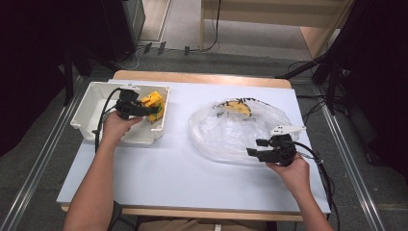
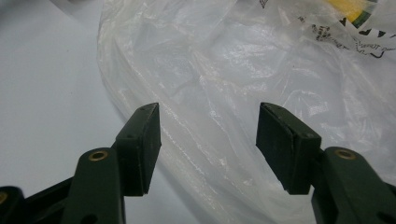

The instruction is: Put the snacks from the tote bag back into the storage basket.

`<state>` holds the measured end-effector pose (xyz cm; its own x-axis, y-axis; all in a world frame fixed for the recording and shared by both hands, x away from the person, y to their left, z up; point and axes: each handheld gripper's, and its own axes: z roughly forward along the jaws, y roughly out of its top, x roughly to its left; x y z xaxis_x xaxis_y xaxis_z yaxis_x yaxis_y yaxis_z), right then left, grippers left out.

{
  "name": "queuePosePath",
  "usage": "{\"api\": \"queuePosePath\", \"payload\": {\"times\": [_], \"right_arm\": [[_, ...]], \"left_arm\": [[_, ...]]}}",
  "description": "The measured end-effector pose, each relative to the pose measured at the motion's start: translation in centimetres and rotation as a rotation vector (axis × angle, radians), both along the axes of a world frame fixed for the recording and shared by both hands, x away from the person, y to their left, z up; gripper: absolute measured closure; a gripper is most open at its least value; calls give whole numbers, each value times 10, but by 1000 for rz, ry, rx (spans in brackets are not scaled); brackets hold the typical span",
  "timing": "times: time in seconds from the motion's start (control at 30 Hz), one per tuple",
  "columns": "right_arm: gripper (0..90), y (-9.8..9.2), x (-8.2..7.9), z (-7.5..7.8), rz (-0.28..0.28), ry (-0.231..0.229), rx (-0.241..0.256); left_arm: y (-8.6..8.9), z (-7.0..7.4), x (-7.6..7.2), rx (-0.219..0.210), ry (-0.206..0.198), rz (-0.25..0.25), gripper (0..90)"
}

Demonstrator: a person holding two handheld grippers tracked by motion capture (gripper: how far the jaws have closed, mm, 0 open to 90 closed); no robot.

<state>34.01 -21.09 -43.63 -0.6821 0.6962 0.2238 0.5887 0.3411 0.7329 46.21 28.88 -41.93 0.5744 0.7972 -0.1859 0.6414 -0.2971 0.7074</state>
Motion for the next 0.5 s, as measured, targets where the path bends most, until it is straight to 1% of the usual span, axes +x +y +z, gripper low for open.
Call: {"api": "queuePosePath", "payload": {"times": [0.03,0.1,0.17,0.3,0.4,0.43,0.5], "right_arm": [[412,0,0,0,2,3,5],[411,1,-1,0,10,2,16],[411,2,0,0,12,3,20],[410,1,-1,1,9,0,18],[410,0,-1,1,3,-4,15],[410,0,-1,1,2,-4,12],[410,1,-1,1,3,-4,8]], "left_arm": [[0,0,-1,6,-2,0,415],[1,0,-3,4,4,11,421],[2,1,-3,6,1,8,417],[2,3,-5,10,7,10,413],[3,3,-5,5,13,17,408],[3,4,-6,13,12,15,408],[3,6,-8,14,7,13,409]]}}
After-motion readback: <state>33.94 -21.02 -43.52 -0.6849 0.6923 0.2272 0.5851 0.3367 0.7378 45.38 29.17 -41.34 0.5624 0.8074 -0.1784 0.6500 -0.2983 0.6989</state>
